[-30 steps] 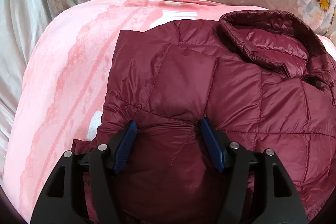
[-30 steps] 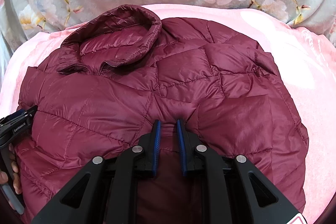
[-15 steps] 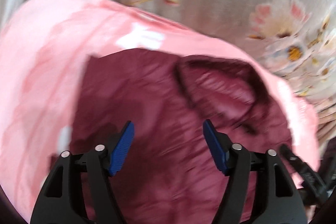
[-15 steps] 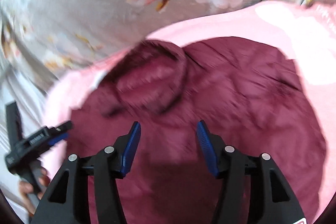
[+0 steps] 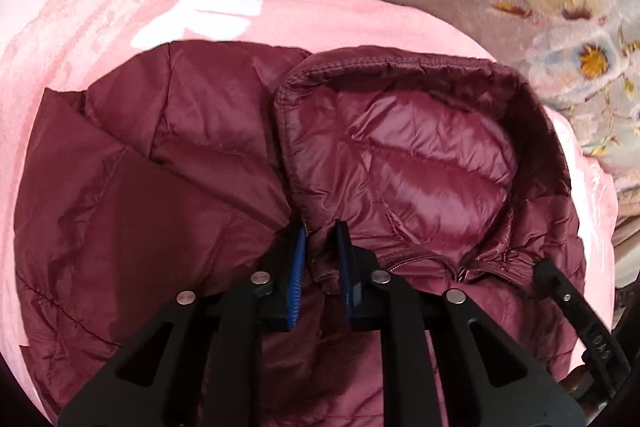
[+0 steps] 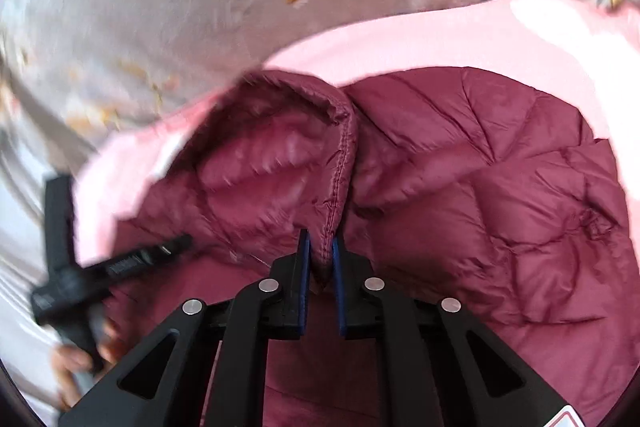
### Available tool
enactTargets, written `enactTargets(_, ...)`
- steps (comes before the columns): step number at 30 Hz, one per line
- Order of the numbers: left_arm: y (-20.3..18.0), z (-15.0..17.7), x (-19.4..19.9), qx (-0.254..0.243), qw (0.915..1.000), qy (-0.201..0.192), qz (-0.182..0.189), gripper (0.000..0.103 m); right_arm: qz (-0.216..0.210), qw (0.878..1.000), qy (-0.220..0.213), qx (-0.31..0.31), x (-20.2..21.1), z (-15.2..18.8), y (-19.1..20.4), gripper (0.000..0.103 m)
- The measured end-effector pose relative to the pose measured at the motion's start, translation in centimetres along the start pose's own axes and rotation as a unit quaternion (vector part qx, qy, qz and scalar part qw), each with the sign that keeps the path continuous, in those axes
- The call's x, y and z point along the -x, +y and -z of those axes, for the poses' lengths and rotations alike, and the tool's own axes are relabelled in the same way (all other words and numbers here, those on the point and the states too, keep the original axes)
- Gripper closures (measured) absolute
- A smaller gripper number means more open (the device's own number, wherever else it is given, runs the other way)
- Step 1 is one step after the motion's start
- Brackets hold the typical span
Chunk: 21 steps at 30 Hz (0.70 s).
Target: Fold large clothes
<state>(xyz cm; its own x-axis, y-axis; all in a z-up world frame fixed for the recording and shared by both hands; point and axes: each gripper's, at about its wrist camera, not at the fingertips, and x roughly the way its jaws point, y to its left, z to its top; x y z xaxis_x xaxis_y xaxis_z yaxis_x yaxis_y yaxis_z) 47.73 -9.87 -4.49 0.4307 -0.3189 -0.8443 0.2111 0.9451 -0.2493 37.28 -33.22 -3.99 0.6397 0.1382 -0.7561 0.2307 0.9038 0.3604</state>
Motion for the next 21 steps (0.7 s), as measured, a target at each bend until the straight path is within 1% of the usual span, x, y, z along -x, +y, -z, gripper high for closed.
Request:
enactTargets(1, -0.1, 0.2, -0.1, -0.005, 1.0, -0.003, -0.004, 0.088, 0.016, 1.0, 0.007, 0.015, -0.9, 0.6, 0.2, 0.094)
enactTargets(4, -0.9, 1.1, -0.2, -0.026, 0.9991, -0.023, -0.024, 0.088, 0.052, 0.997, -0.007, 0.054, -1.7, 1.5, 1.3, 0.095)
enactTargets(7, -1.8, 1.7, -0.4, -0.045, 0.9973, -0.039, -0.043, 0.088, 0.07, 0.995, -0.009, 0.072, -2.0, 1.5, 2.1, 0.095)
enactTargets(9, -2.3, 1.9, -0.4, -0.058, 0.9955, -0.048, -0.057, 0.087, 0.063, 0.995, -0.007, 0.072, -2.0, 1.3, 2.2, 0.093)
enactTargets(11, -2.5, 1.9, 0.1, -0.06, 0.9954, -0.051, -0.055, 0.086, 0.046, 0.998, -0.001, 0.053, -1.2, 1.1, 1.8, 0.089)
enactTargets(12, -2.3, 1.9, 0.7, -0.057, 0.9961, -0.048, -0.046, 0.085, 0.038, 0.998, 0.002, 0.042, -0.4, 1.2, 1.4, 0.085)
enactTargets(14, -1.7, 1.5, 2.6, -0.048, 0.9972, -0.051, -0.023, 0.081, 0.017, 1.0, 0.001, 0.022, 1.4, 1.0, 0.9, 0.084)
enactTargets(15, -1.3, 1.2, 3.4, -0.045, 0.9973, -0.056, -0.015, 0.077, 0.009, 1.0, -0.009, 0.017, 2.5, 0.7, 0.7, 0.084)
enactTargets(17, -0.7, 0.0, 5.2, -0.04, 0.9966, -0.072, -0.011, 0.073, 0.01, 0.999, -0.036, 0.014, 4.1, -0.6, 1.0, 0.084)
enactTargets(18, -0.7, -0.9, 6.1, -0.038, 0.9958, -0.082, -0.013, 0.072, 0.01, 0.999, -0.049, 0.014, 4.5, -1.4, 1.2, 0.084)
enactTargets(20, -0.8, -3.0, 7.2, -0.032, 0.994, -0.102, -0.025, 0.072, 0.015, 0.997, -0.08, 0.006, 4.7, -4.3, 1.8, 0.084)
enactTargets(21, -0.9, -4.2, 7.5, -0.027, 0.993, -0.111, -0.029, 0.072, 0.013, 0.996, -0.087, -0.001, 4.6, -5.1, 1.8, 0.084)
